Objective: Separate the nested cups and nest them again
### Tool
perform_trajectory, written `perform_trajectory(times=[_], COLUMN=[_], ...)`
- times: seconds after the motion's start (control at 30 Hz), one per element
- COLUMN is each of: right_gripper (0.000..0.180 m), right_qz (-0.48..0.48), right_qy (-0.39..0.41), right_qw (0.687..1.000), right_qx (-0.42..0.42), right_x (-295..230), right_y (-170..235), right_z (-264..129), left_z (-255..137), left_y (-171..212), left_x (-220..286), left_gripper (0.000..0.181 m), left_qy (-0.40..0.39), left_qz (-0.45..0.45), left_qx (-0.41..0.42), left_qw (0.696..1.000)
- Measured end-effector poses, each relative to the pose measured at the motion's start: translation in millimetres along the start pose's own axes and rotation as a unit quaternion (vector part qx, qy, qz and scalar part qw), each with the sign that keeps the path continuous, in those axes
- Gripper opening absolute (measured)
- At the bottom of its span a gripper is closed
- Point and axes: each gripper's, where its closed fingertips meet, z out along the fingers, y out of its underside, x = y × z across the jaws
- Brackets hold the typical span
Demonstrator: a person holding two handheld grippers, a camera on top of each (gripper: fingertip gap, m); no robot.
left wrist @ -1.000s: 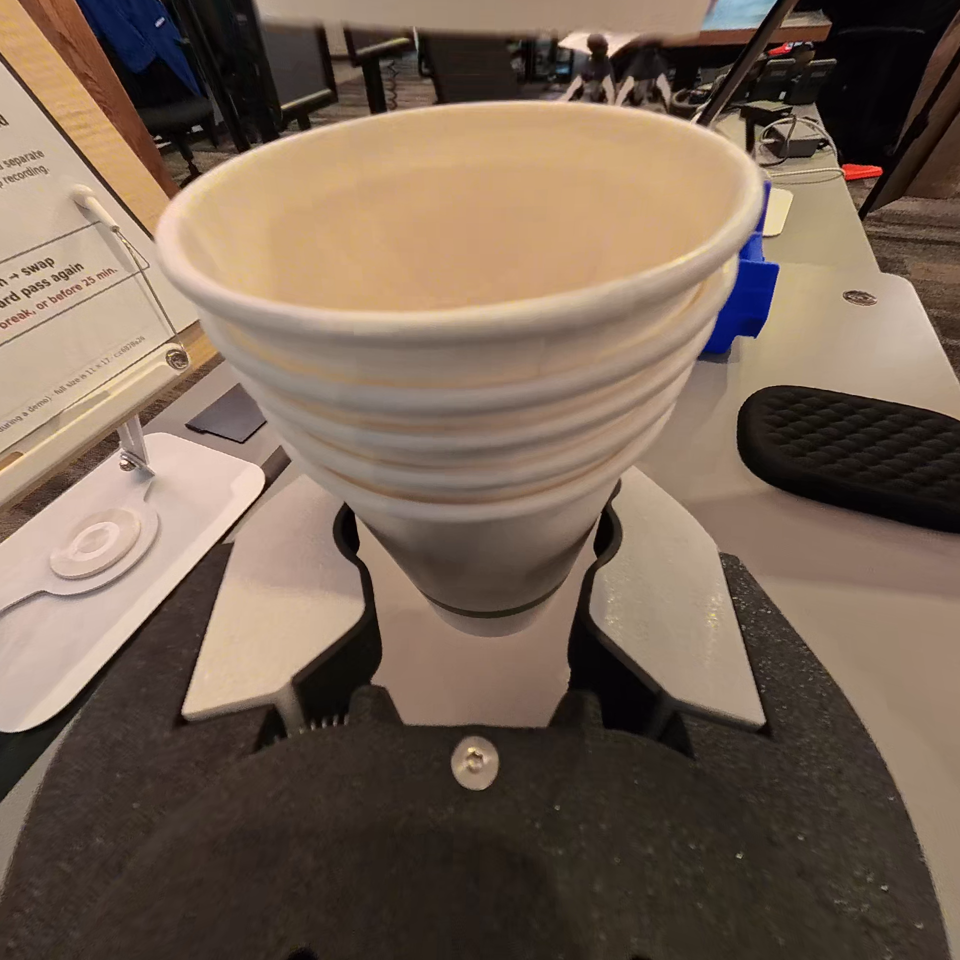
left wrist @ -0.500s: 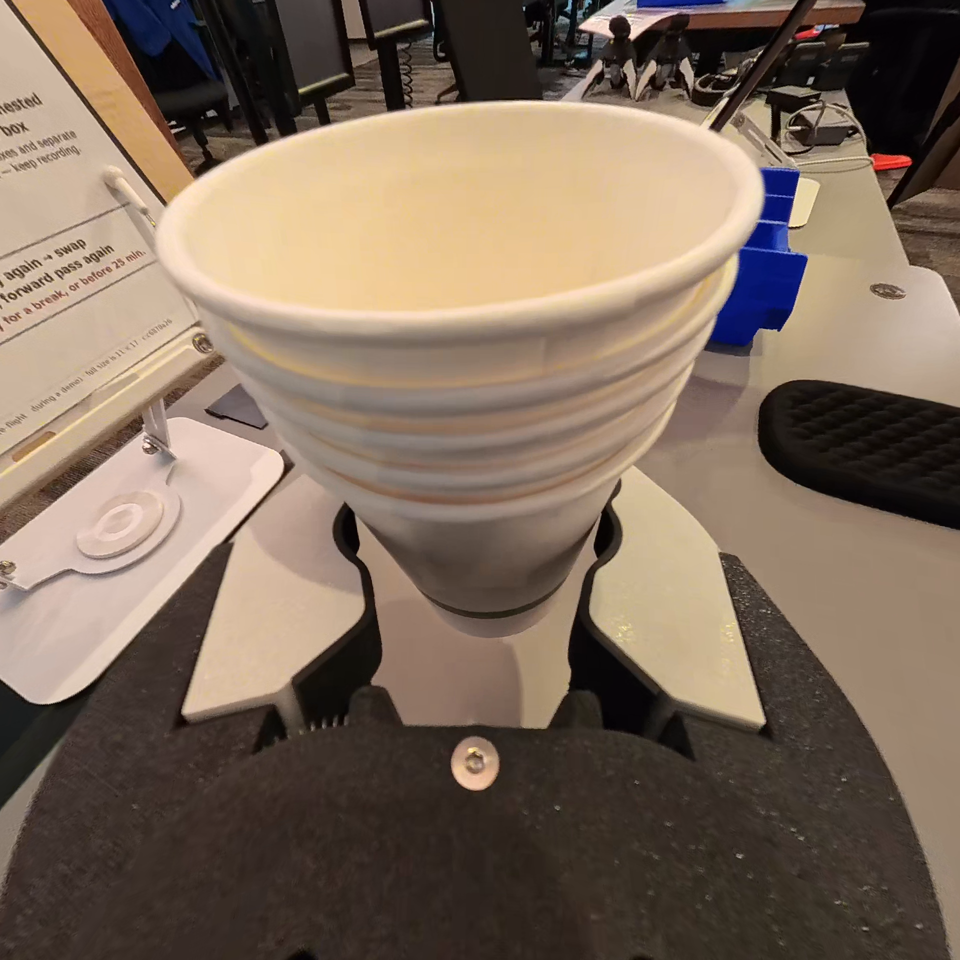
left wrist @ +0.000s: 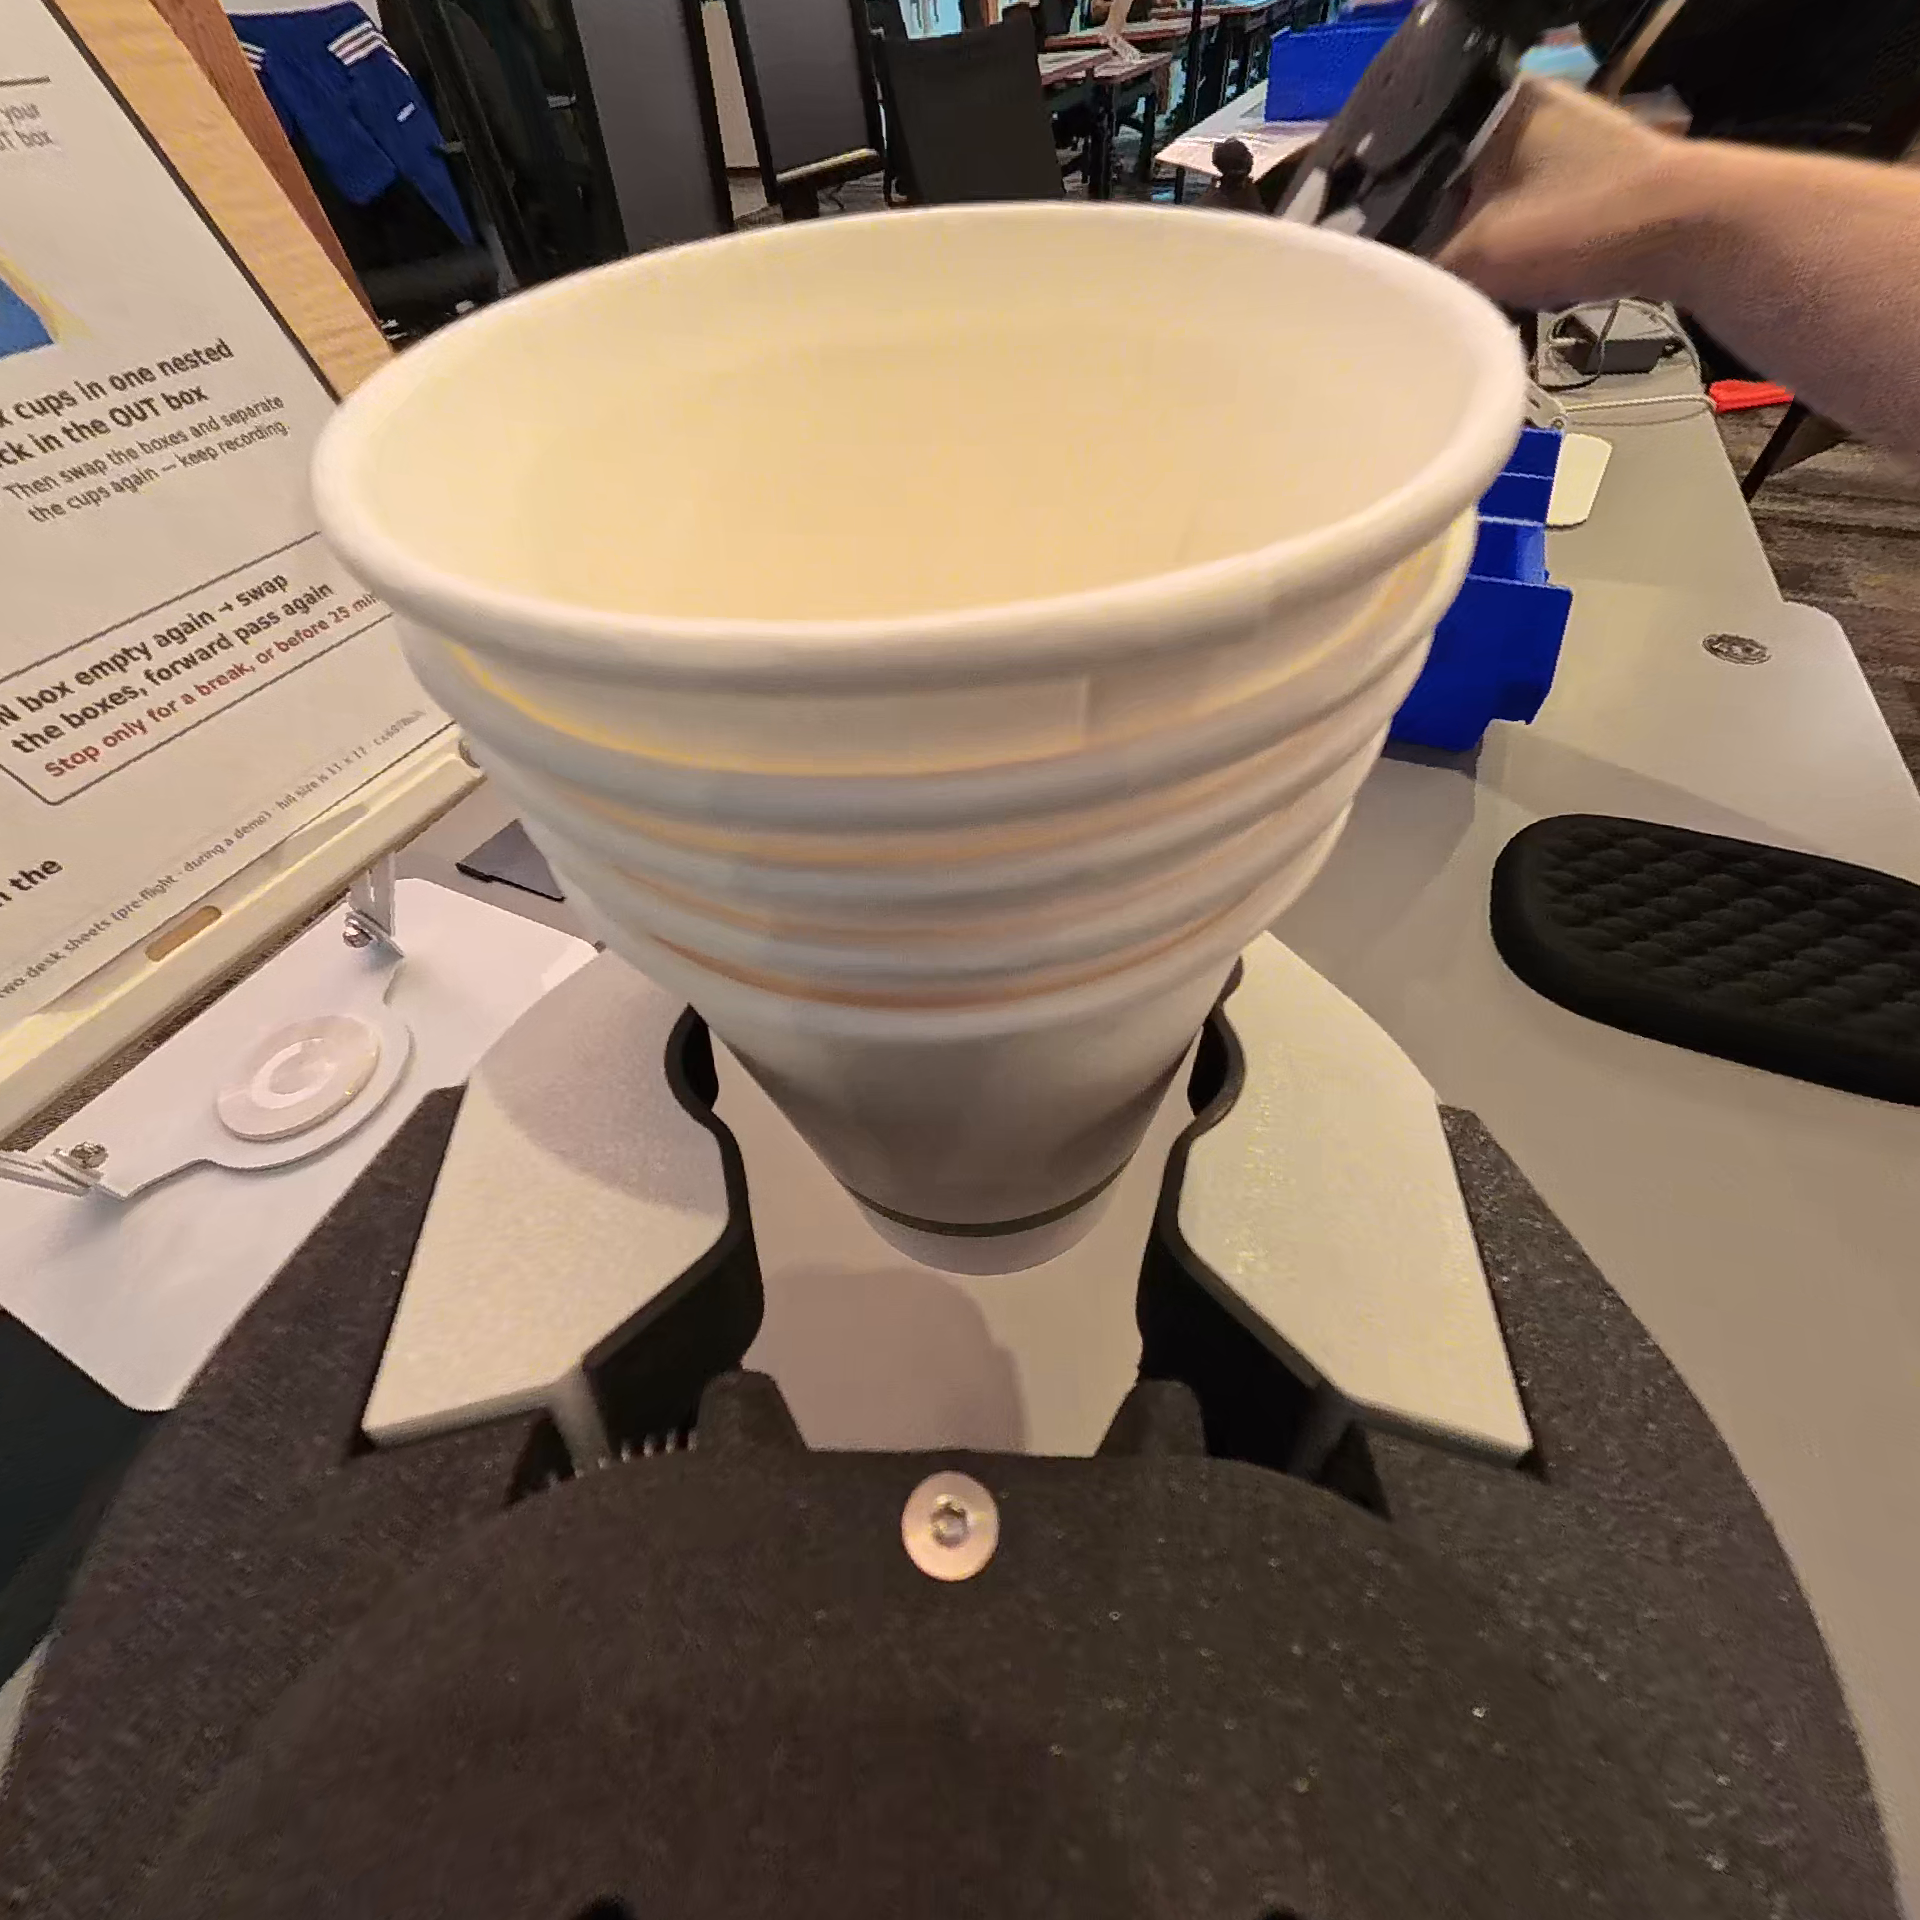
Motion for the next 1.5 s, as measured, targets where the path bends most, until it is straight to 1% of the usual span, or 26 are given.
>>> perform_trajectory(times=[0.13,0.4,0.67,0.97,1.0,1.1,1.23,1.37,1.43,1.5], right_gripper=[0.002,0.002,0.002,0.002,0.003,0.016,0.022,0.026,0.027,0.027], right_qz=[-0.009,-0.046,-0.042,-0.044,-0.042,-0.036,-0.036,-0.052,-0.072,-0.102], right_qy=[0.001,-0.006,-0.026,-0.019,-0.019,-0.007,0.004,0.024,0.045,0.062], right_qw=[1.0,0.998,0.998,0.998,0.998,0.999,0.999,0.998,0.996,0.993], right_qx=[-0.007,-0.034,-0.034,-0.033,-0.035,-0.037,-0.024,-0.016,-0.004,0.02], right_x=[-0.4,-7.8,-13.0,-12.9,-12.9,-8.6,-6.2,-4.0,-4.5,-13.2], right_y=[10.8,17.2,15.9,17.0,17.7,18.8,14.1,3.2,-12.0,-36.9], right_z=[22.9,41.2,47.8,48.1,48.1,47.1,37.5,12.8,-7.9,-32.2], left_z=[3.5,9.7,6.1,4.6,4.4,3.7,1.5,-1.0,-1.3,-0.8], left_y=[3.1,9.9,7.2,5.6,5.6,4.4,2.8,0.3,-0.2,0.0], left_x=[3.7,8.8,5.5,7.0,7.3,7.5,7.1,6.7,6.9,7.3], left_gripper=[0.09,0.09,0.09,0.09,0.09,0.09,0.09,0.09,0.09,0.09], left_qy=[0.004,0.015,0.012,0.015,0.015,0.015,0.015,0.016,0.016,0.017], left_qz=[0.006,0.009,0.008,0.009,0.01,0.01,0.011,0.009,0.01,0.011], left_qx=[-0.008,-0.023,-0.018,-0.018,-0.018,-0.016,-0.015,-0.011,-0.011,-0.012], left_qw=[1.0,1.0,1.0,1.0,1.0,1.0,1.0,1.0,1.0,1.0])
